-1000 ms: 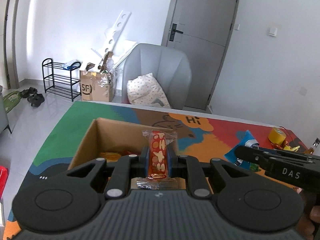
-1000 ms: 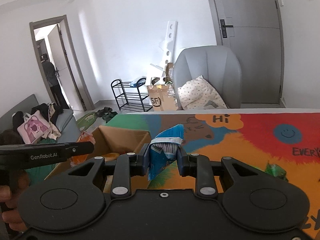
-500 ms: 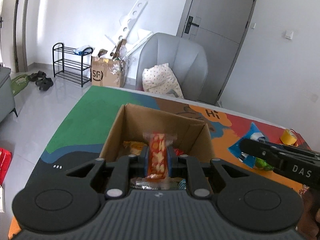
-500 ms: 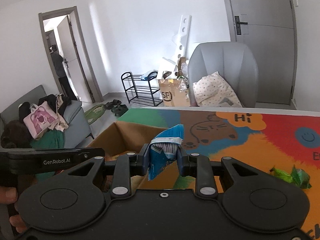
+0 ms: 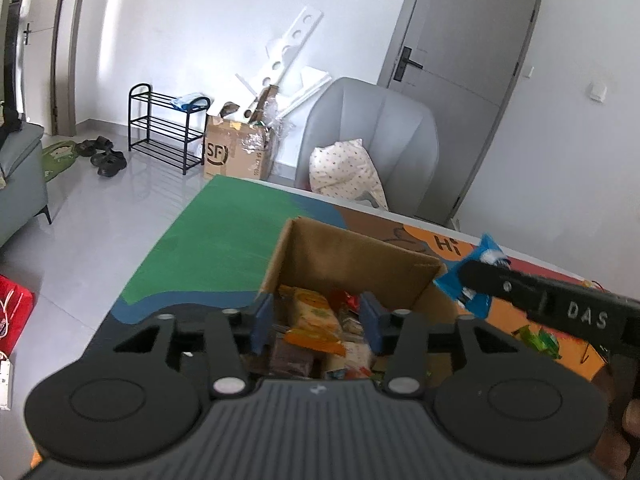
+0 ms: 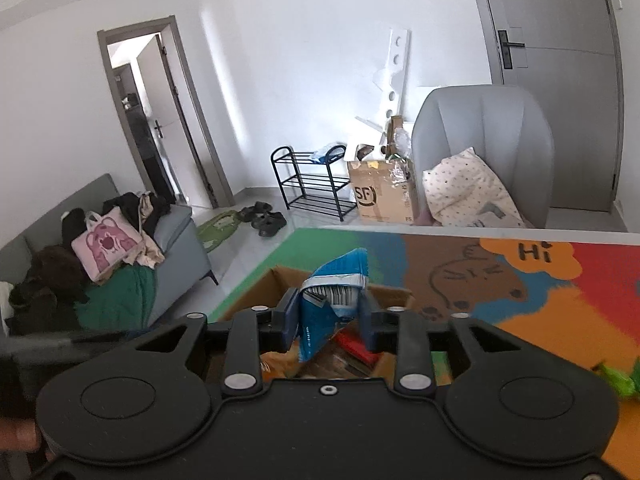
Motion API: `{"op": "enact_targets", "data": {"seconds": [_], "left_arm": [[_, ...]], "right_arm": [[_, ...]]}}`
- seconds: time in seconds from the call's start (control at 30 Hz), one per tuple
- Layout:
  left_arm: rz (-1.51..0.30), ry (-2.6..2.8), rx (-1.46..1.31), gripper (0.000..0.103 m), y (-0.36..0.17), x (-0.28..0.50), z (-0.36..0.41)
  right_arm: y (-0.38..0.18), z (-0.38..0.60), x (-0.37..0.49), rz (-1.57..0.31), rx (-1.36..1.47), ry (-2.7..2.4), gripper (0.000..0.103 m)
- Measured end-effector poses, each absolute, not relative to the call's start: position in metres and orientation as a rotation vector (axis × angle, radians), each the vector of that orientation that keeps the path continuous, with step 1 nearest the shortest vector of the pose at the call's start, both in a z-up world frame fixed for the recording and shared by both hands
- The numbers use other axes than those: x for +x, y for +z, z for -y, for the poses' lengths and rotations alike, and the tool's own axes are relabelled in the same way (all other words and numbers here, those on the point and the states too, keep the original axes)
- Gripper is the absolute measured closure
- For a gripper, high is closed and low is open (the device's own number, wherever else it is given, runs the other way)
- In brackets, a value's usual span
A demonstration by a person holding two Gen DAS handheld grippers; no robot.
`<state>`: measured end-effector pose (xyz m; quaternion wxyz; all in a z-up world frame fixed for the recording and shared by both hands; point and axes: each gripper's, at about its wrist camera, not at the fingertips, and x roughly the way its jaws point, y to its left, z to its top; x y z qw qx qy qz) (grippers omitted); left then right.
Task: Organize snacks
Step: 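Carry both snacks over the cardboard box and open both tools to release, then withdraw both tools from the box toward the green candies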
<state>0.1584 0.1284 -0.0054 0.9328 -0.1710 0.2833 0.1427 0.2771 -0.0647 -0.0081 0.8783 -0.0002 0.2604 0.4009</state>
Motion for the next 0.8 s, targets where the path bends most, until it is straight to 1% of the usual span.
{"op": "enact_targets", "data": {"seconds": [0.03,0.1,0.13,0.17,0.23,0.27,0.4,0.47,0.6,0.67,0.8], "left_arm": [[-0.578,0.295,-0.351,0.051,-0.005,0.158,-0.129],[-0.574,0.301,-0.354,0.046,-0.003,0.155,-0.13],[-0.572,0.302,-0.354,0.042,-0.003,0.154,-0.131],[-0.568,0.304,-0.353,0.035,-0.002,0.153,-0.13],[-0.558,0.314,-0.342,0.027,0.0,0.152,-0.129],[-0.552,0.316,-0.332,0.024,0.001,0.151,-0.128],[-0.551,0.311,-0.321,0.021,0.003,0.155,-0.124],[-0.551,0.308,-0.316,0.016,0.003,0.157,-0.121],[-0.559,0.295,-0.302,0.015,0.004,0.16,-0.111],[-0.563,0.288,-0.296,0.013,0.004,0.162,-0.105],[-0.568,0.27,-0.279,0.011,0.005,0.167,-0.09]], "right_arm": [[-0.007,0.064,0.278,-0.539,0.001,0.823,0.048],[-0.005,0.067,0.278,-0.521,0.015,0.807,0.046],[-0.004,0.068,0.278,-0.525,0.021,0.807,0.046],[-0.004,0.07,0.278,-0.53,0.025,0.807,0.045],[-0.005,0.076,0.277,-0.536,0.023,0.793,0.044],[-0.005,0.078,0.277,-0.536,0.022,0.786,0.042],[-0.007,0.094,0.275,-0.542,0.03,0.758,0.039],[-0.009,0.1,0.275,-0.547,0.035,0.744,0.037],[-0.012,0.116,0.275,-0.561,0.046,0.71,0.034],[-0.013,0.123,0.273,-0.56,0.049,0.701,0.028],[-0.015,0.142,0.272,-0.558,0.064,0.677,0.022]]}}
